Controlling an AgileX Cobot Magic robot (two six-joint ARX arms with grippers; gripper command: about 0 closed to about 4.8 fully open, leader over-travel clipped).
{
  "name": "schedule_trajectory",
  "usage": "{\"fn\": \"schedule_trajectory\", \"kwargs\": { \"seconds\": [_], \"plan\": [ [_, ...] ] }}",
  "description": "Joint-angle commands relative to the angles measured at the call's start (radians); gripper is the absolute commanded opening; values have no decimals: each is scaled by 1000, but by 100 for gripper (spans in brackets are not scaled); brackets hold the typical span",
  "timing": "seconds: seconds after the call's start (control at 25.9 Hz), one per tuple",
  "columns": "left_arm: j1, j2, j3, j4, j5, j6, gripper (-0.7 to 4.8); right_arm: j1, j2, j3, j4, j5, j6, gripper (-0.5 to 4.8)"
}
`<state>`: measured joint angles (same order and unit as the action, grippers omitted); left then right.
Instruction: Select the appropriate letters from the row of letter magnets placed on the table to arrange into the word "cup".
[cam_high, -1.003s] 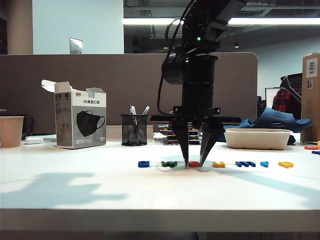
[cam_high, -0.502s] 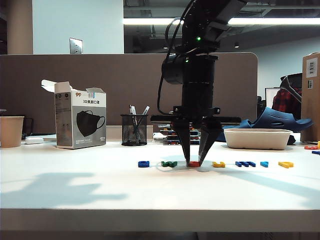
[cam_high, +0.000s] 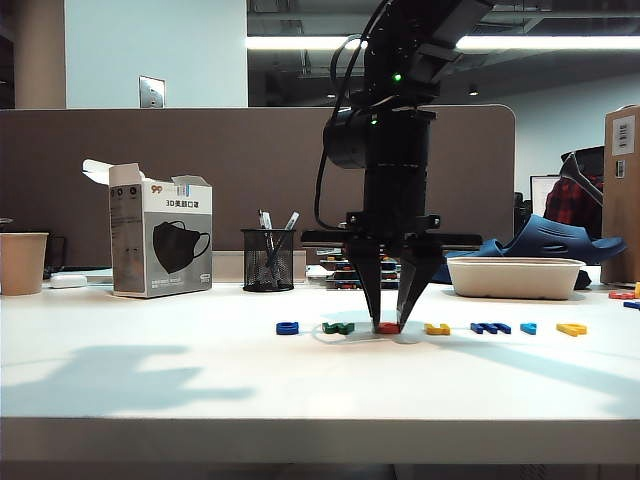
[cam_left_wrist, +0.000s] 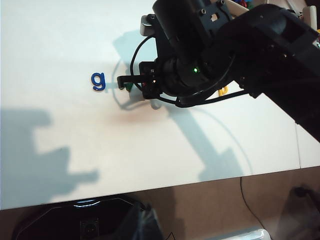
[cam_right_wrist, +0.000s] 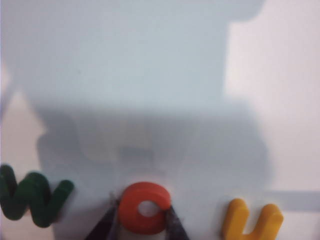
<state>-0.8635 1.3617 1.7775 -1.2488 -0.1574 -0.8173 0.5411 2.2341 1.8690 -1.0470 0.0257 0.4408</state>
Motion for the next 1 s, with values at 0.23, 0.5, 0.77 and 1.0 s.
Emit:
{"fn": "schedule_trajectory", "kwargs": {
  "seconds": [0.23,0.5,0.77,1.0],
  "plan": [
    [-1,-3,3,9,0,-2,-5,2,-2,3,5,1,3,94],
    [-1,-3,3,9,0,-2,-5,0,-7,5,3,-2,5,94],
    [-1,-3,3,10,0,-2,-5,-1,-35,14,7,-1,6,94],
    [-1,-3,3,10,0,-2,-5,7,-51,79,-64,-23,7,94]
  ]
}}
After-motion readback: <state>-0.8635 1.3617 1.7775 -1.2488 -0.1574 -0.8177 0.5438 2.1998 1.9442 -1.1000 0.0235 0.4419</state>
